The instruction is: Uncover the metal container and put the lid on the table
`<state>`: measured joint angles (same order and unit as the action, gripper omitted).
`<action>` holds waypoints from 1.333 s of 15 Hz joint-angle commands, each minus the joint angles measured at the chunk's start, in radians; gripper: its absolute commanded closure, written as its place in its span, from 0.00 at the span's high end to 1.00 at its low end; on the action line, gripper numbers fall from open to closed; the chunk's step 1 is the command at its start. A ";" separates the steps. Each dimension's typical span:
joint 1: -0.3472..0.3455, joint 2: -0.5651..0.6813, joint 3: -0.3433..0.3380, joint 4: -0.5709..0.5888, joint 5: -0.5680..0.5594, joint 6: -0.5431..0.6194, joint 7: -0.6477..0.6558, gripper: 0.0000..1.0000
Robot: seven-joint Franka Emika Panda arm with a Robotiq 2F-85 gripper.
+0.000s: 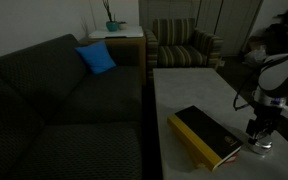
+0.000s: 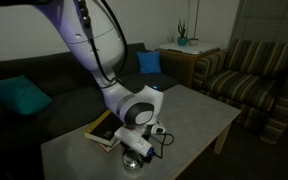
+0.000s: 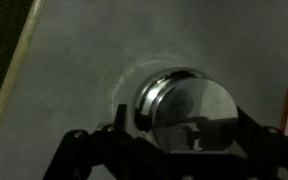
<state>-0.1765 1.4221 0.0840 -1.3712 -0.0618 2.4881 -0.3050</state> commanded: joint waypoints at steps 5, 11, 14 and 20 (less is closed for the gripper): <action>0.029 -0.057 -0.033 -0.092 0.007 0.041 0.163 1.00; 0.065 -0.146 -0.059 -0.253 0.008 0.187 0.220 1.00; 0.088 -0.170 -0.079 -0.296 -0.002 0.253 0.222 1.00; 0.077 -0.142 -0.071 -0.261 -0.003 0.256 0.187 1.00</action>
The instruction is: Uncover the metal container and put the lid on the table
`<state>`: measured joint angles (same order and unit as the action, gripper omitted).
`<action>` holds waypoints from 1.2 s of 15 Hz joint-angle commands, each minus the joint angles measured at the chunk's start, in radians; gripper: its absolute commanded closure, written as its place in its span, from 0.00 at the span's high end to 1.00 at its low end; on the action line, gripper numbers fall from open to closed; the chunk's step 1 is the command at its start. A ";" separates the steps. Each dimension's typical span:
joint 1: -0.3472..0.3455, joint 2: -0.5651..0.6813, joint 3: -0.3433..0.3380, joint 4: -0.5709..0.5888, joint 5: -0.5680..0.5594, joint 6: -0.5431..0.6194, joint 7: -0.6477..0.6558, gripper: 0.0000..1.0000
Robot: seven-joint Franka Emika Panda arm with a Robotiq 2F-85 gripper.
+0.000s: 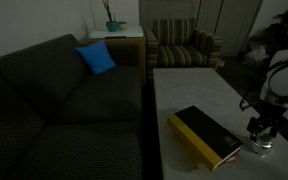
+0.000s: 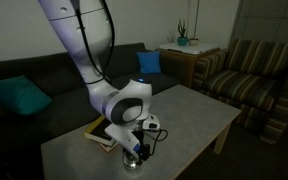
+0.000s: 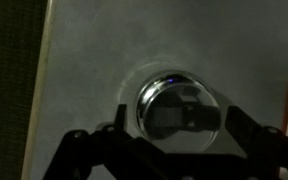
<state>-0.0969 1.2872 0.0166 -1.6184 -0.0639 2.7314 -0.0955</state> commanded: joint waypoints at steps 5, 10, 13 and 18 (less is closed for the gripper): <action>-0.010 -0.004 0.005 -0.010 0.000 0.013 -0.040 0.74; -0.017 -0.021 0.016 -0.026 0.000 0.028 -0.054 0.45; -0.009 -0.022 0.029 -0.017 -0.015 0.019 -0.090 0.45; 0.012 -0.033 0.042 -0.015 -0.050 0.000 -0.146 0.45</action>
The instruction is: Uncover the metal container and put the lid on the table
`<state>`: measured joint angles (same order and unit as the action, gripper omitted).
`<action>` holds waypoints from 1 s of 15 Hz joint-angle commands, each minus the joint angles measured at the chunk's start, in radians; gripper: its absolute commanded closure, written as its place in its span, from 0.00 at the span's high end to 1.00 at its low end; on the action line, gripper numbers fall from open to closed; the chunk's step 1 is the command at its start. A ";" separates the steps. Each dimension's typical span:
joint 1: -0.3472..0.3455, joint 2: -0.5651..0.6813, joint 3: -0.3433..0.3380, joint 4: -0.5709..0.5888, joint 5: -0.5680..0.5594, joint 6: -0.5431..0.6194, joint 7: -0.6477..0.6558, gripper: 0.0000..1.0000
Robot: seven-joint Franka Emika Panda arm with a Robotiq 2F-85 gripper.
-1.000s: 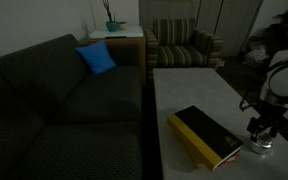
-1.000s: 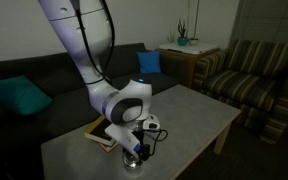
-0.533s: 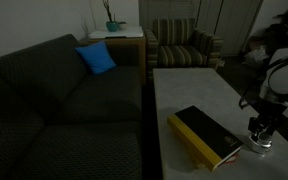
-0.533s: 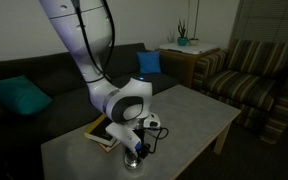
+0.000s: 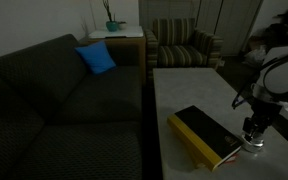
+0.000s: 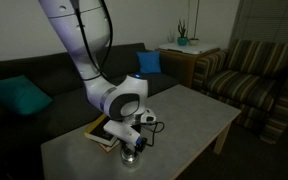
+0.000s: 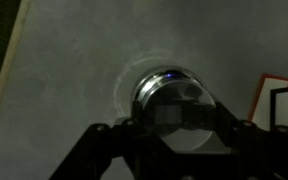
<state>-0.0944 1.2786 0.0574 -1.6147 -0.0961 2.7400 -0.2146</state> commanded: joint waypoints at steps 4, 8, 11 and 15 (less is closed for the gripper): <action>0.008 -0.054 -0.001 -0.063 -0.026 0.027 -0.023 0.45; 0.026 -0.124 -0.018 -0.176 -0.027 0.103 0.007 0.45; 0.035 -0.182 -0.028 -0.276 -0.017 0.136 0.037 0.45; 0.054 -0.239 -0.065 -0.390 -0.006 0.149 0.103 0.45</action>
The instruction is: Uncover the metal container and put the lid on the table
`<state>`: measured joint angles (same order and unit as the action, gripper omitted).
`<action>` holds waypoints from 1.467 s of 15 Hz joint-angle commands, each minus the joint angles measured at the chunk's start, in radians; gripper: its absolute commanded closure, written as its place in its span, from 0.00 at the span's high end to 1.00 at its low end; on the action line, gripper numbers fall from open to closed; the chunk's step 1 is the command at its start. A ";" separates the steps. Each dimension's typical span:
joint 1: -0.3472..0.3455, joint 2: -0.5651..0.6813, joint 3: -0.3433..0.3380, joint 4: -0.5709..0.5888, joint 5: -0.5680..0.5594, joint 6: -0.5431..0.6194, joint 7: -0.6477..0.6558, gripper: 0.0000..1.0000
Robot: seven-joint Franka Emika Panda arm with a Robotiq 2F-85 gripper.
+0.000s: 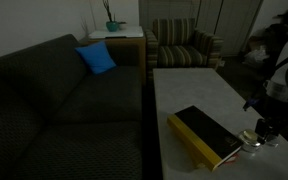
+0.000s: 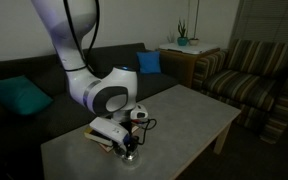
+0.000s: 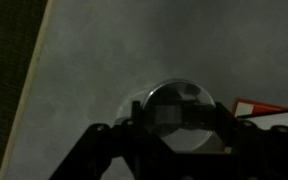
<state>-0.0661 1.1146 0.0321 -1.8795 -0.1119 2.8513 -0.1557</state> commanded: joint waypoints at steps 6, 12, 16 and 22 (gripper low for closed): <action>-0.034 -0.052 -0.052 -0.153 0.005 0.053 0.020 0.45; -0.168 0.056 0.014 0.027 0.030 0.001 -0.033 0.45; -0.192 0.137 0.040 0.170 0.043 -0.085 -0.046 0.45; -0.147 0.249 0.013 0.356 0.094 -0.230 0.018 0.45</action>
<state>-0.2293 1.3027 0.0587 -1.6235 -0.0534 2.6935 -0.1594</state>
